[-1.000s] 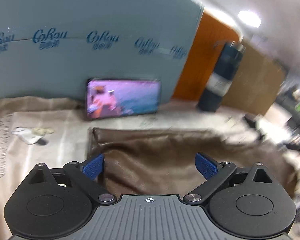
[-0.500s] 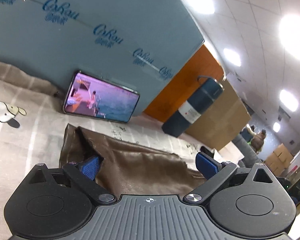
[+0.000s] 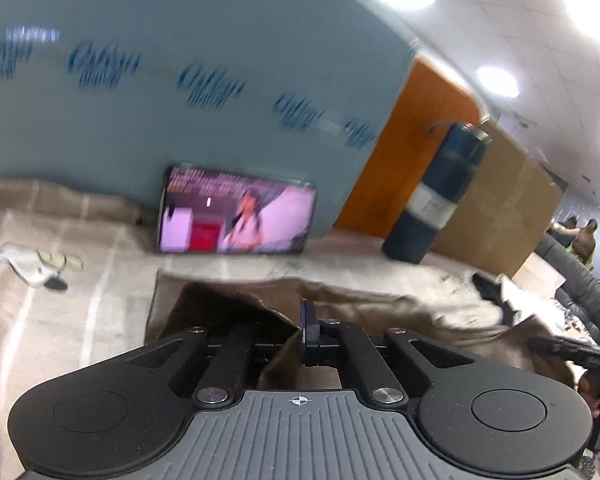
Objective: Fold clothes
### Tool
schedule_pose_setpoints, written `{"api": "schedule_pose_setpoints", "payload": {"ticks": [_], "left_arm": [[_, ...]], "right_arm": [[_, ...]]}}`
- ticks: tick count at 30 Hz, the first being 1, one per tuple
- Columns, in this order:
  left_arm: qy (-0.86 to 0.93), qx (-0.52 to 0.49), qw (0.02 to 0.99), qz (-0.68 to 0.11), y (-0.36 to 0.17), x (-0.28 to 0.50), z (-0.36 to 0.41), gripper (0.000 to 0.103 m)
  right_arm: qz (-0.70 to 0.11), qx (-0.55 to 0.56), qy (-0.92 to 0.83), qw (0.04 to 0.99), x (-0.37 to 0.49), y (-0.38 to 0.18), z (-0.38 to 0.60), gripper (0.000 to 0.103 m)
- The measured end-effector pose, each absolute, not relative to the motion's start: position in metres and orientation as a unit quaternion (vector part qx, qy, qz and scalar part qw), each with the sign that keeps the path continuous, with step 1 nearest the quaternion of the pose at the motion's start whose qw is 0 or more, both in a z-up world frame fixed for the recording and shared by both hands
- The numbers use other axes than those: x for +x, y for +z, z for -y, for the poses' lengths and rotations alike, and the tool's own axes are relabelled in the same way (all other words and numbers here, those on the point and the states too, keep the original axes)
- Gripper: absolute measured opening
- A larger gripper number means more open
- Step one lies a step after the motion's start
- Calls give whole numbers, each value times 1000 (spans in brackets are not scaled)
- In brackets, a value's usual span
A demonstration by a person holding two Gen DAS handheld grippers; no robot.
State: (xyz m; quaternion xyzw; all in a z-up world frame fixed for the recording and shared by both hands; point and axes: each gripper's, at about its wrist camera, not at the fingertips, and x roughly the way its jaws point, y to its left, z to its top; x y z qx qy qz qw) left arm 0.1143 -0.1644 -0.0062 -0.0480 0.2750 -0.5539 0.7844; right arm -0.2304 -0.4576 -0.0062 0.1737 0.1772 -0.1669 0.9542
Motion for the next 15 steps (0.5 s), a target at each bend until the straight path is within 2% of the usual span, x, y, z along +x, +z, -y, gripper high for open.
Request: {"api": "schedule_pose_setpoints", "payload": {"ticks": [2, 5, 8, 12, 15], "left_arm": [[-566, -59, 790, -230, 13, 94, 147, 1], [-579, -58, 802, -134, 42, 52, 113, 1], [-599, -62, 797, -54, 51, 10, 69, 1], [-627, -92, 773, -4, 40, -29, 15, 1], [-632, -119, 766, -8, 23, -42, -20, 1]], "right_arm": [[-174, 174, -170, 954, -232, -6, 457, 38], [-149, 161, -173, 960, -244, -1, 451, 23], [-118, 152, -166, 967, -261, 6, 442, 10], [-77, 134, -136, 979, -293, 17, 418, 8], [-64, 107, -109, 986, -317, 21, 396, 8]]}}
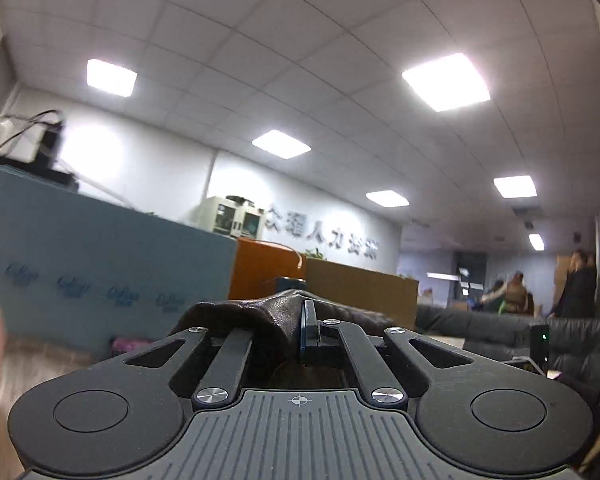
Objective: Fold clothes
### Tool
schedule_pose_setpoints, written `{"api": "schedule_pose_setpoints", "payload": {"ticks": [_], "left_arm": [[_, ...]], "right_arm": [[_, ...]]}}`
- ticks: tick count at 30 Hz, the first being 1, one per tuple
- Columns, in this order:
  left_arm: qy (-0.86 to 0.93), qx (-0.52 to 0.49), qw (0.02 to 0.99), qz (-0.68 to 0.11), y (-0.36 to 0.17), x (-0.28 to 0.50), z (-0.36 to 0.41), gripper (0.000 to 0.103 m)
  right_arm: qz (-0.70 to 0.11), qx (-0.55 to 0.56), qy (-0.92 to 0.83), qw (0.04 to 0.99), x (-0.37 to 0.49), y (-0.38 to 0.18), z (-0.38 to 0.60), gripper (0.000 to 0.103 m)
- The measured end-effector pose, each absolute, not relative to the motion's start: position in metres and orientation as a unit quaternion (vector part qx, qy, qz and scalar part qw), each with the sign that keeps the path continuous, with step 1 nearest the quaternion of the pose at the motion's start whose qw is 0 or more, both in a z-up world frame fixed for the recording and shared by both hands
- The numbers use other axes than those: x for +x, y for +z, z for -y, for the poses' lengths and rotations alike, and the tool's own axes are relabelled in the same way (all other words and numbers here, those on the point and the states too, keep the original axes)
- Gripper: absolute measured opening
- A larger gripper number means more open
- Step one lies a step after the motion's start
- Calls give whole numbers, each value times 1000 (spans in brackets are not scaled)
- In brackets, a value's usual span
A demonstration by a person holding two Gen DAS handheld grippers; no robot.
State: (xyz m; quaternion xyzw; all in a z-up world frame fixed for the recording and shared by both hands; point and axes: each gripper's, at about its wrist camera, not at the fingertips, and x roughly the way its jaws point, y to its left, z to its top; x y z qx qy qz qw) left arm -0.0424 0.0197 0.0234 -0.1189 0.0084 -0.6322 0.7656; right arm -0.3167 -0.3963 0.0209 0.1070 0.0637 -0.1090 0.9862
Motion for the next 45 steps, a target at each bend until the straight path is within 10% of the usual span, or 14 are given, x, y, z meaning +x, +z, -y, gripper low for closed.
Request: {"api": "schedule_pose_setpoints", "payload": {"ticks": [12, 16, 26, 45], "left_arm": [[-673, -95, 721, -135, -25, -50, -85, 20], [-641, -86, 744, -167, -35, -42, -98, 86], [-508, -167, 827, -177, -23, 14, -108, 93], [-480, 12, 834, -272, 2, 64, 101, 93]], "right_arm": [[-63, 68, -87, 992, -417, 9, 309, 8], [-80, 92, -109, 987, -441, 1, 299, 21], [-17, 169, -149, 974, -476, 1, 327, 70], [-154, 359, -234, 890, -310, 10, 438, 81]]}}
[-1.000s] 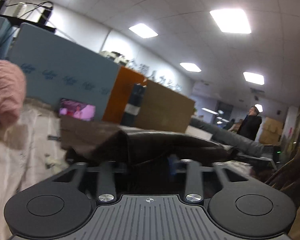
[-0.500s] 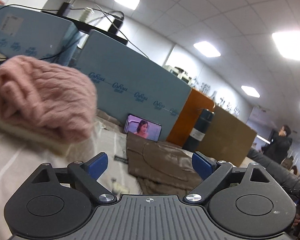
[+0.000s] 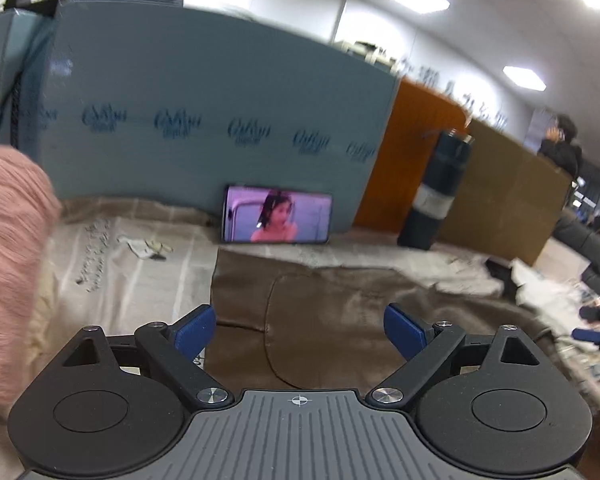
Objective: Fold clothes
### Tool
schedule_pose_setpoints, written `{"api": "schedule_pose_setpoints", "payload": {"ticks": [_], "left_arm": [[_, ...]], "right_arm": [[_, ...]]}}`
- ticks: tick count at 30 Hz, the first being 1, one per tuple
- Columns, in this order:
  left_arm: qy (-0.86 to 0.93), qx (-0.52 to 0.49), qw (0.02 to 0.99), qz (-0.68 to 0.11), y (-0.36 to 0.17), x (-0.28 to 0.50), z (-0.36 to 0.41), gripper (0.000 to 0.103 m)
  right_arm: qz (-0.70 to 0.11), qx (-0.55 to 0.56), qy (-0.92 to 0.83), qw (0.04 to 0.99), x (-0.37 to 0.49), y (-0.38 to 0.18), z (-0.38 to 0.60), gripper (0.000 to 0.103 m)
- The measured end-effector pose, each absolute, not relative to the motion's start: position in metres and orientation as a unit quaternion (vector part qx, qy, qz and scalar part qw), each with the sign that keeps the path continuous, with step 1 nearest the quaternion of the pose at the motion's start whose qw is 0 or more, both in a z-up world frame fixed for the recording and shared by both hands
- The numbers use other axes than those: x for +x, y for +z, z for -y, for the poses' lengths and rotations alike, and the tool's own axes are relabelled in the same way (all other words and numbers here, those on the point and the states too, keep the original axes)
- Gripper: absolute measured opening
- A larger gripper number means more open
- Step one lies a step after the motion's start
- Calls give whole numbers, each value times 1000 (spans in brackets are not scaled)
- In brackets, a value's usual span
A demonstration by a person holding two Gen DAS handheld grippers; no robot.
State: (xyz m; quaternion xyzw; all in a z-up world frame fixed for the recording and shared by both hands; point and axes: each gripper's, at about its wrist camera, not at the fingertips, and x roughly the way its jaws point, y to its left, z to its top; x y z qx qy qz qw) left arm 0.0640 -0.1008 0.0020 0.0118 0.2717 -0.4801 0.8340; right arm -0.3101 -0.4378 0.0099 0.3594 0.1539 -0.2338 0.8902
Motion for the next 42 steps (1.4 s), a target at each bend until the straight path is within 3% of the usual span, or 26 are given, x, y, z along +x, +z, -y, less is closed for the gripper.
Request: {"api": "schedule_pose_setpoints", "payload": {"ticks": [5, 10, 12, 13, 15, 17, 20, 21, 25, 26, 27, 32, 36, 42], "left_arm": [[-465, 24, 829, -310, -19, 74, 97, 93], [-474, 35, 815, -332, -31, 76, 100, 93], [-473, 57, 818, -322, -32, 70, 104, 92], [-473, 65, 819, -317, -32, 67, 104, 91], [-474, 75, 822, -305, -33, 63, 104, 80], [-475, 83, 826, -294, -32, 60, 103, 56], [-486, 81, 826, -274, -29, 57, 101, 39], [-490, 80, 825, -271, -29, 57, 100, 38], [-499, 68, 818, -278, -28, 61, 98, 37], [-501, 63, 816, -282, -28, 63, 97, 37], [-502, 56, 814, -285, -27, 65, 95, 37], [-503, 30, 817, -280, -20, 70, 84, 39], [-499, -2, 823, -270, -14, 75, 72, 51], [-524, -82, 806, -264, -3, 78, 39, 68]], "right_arm": [[-181, 421, -247, 854, -287, -13, 463, 81], [-196, 419, -249, 851, -268, -23, 466, 75], [-211, 414, -238, 852, -260, -23, 464, 46], [-221, 411, -235, 852, -256, -23, 462, 42], [-227, 380, -241, 864, -250, -20, 455, 24], [-223, 318, -253, 886, -244, -8, 446, 15], [-214, 220, -269, 913, -236, 10, 433, 9], [-211, 186, -274, 920, -233, 17, 429, 8], [-264, 148, -274, 913, -213, 15, 443, 11], [-283, 143, -278, 907, -210, 11, 445, 23], [-302, 138, -283, 900, -208, 6, 448, 44], [-323, 90, -293, 895, -218, 7, 439, 74], [-327, 9, -339, 882, -228, 18, 419, 77], [-225, 104, -179, 952, -257, 47, 377, 78]]}}
